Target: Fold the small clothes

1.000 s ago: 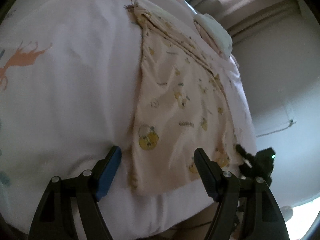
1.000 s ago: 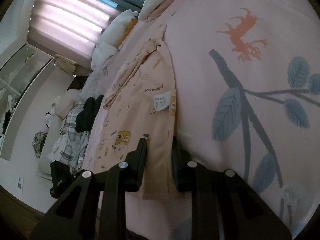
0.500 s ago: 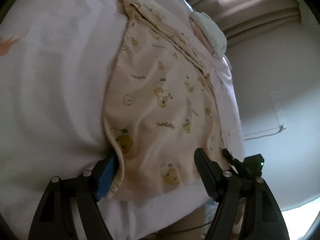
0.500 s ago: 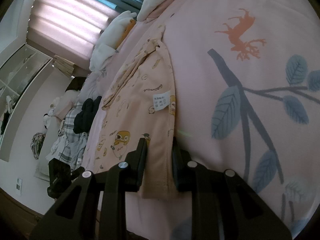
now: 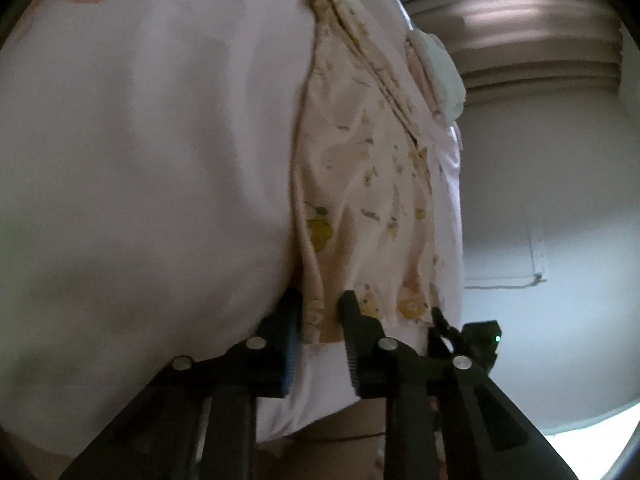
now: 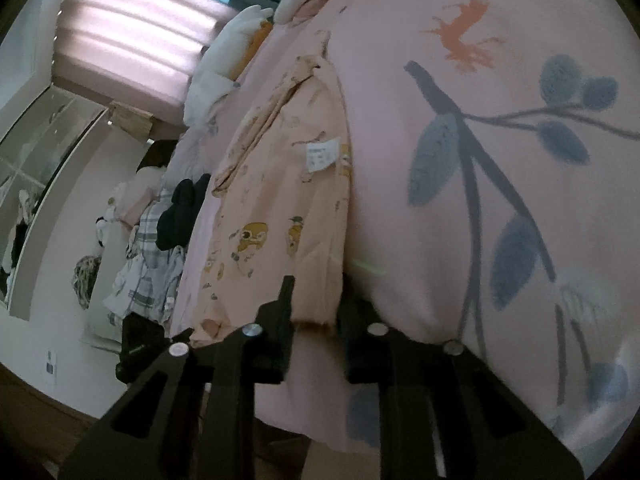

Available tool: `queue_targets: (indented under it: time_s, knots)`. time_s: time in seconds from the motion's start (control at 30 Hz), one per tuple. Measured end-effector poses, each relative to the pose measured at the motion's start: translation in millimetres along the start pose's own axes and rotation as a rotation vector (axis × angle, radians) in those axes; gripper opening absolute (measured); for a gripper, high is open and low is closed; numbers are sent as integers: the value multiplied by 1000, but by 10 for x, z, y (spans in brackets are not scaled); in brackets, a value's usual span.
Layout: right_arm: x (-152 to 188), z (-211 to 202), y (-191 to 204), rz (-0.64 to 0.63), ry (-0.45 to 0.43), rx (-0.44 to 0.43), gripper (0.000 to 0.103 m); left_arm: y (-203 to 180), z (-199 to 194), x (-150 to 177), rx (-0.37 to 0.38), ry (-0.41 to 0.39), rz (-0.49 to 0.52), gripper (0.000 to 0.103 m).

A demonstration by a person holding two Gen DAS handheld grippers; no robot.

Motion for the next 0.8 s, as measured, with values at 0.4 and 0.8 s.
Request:
queue_targets:
  time_s: [0.4,0.8]
  knots:
    - [-78,-22,188,7,14,58,9,-434,-174,-90,-161,-135,92,7]
    - [-396,-16,872,-127,-45,-85,9,-535,-468,-312,9,-187,11,7]
Point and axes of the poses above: each gripper's, at about its wrist camera, not at the fingertips, and z roughly the way its jaws point, y to its left, x to its underside, the point moved 2 cm from there along z, roughly the way its jaws point, and after that the axes turned 13 degrees about -x, right-handed, at the moved point
